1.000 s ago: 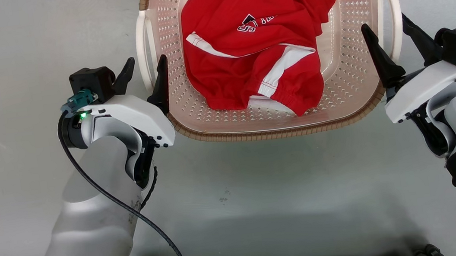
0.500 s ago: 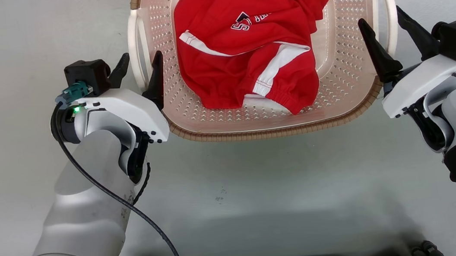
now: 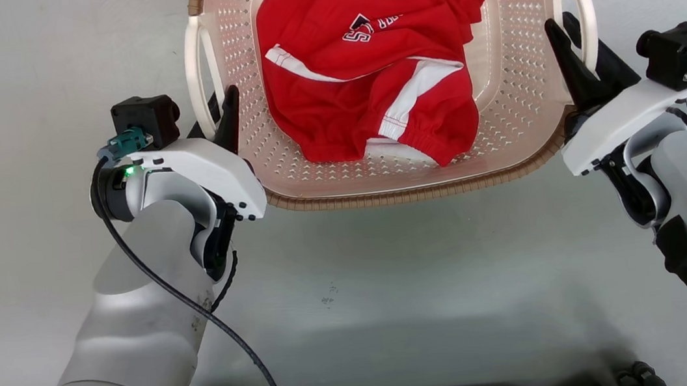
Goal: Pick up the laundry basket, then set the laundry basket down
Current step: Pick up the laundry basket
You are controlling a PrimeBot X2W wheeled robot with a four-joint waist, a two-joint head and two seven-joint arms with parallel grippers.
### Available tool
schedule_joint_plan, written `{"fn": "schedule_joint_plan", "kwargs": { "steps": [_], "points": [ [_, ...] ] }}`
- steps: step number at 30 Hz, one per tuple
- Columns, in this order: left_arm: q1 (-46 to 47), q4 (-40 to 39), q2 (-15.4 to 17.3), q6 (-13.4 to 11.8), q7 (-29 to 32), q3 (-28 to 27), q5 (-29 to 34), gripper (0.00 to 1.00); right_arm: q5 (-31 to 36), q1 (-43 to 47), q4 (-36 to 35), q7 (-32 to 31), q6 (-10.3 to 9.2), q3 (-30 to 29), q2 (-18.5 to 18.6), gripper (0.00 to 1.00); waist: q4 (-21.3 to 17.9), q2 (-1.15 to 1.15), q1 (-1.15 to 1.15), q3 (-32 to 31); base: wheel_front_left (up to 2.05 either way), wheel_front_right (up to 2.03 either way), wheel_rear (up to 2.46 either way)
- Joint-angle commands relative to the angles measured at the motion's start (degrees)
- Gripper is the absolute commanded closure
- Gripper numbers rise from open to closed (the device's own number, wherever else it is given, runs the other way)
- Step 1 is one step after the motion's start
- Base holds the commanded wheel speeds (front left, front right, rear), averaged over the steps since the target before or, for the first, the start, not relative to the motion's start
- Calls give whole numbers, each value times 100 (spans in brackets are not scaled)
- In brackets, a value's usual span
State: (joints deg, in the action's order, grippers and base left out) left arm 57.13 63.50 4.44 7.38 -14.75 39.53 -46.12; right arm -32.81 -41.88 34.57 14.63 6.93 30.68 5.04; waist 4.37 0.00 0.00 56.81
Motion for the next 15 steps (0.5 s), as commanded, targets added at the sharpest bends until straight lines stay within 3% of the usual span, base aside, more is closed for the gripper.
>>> {"fn": "schedule_joint_plan", "kwargs": {
  "steps": [1,15],
  "points": [
    [10,57,278,11,-23,1,-53,100,6,177,-30,37,56,115,82,100,-1,0,0,-6,0,0,0],
    [95,366,353,11,123,502,-557,100,-157,39,713,37,56,241,-20,100,-59,0,0,-163,0,0,0]
  ]
}}
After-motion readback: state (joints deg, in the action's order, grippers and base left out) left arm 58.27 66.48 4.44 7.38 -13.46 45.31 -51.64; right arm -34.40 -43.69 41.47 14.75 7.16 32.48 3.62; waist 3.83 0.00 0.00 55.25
